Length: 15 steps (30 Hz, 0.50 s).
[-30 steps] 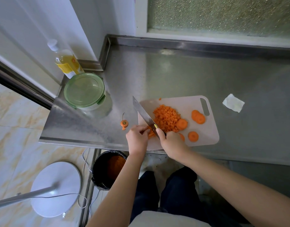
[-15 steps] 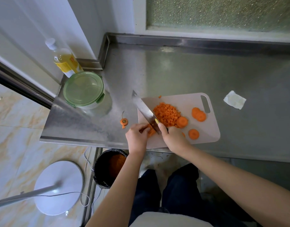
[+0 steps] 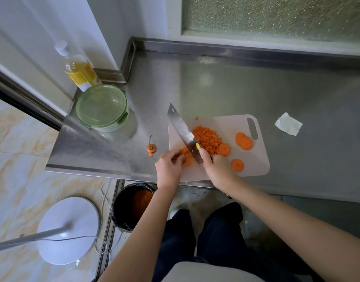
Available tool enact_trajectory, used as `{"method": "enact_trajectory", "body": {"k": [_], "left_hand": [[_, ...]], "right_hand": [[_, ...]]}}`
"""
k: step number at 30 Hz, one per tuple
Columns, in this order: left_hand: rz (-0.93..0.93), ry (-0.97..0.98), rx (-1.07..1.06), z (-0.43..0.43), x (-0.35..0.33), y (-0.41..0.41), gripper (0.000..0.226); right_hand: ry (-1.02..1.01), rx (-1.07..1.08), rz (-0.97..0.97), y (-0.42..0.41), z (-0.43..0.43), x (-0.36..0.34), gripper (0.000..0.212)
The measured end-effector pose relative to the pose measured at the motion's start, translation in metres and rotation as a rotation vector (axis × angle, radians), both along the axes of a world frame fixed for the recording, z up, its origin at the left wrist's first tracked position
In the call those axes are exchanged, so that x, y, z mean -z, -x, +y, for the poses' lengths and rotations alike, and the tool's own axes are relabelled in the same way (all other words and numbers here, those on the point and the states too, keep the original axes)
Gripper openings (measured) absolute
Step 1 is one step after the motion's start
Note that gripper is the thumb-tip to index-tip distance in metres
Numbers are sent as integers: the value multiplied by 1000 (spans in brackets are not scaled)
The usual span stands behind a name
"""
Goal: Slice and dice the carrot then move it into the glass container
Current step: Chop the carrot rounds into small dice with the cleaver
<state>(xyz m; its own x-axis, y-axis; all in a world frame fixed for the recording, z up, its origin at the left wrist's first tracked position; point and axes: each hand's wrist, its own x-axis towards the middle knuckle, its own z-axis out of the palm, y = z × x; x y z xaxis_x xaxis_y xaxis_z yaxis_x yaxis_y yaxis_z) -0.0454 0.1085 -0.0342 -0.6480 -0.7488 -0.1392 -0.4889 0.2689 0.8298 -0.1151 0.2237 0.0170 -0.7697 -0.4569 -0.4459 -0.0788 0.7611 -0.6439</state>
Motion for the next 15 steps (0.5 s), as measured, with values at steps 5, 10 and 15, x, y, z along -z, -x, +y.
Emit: {"method": "enact_trajectory", "body": {"k": [5, 10, 15], "left_hand": [[-42, -9, 5, -1, 1, 4, 19], [-55, 48, 93, -4, -2, 5, 19], [-61, 64, 83, -5, -1, 4, 21]], "right_hand": [[30, 13, -25, -5, 6, -2, 60], [38, 6, -17, -9, 8, 0, 60], [68, 7, -19, -14, 9, -1, 61]]}}
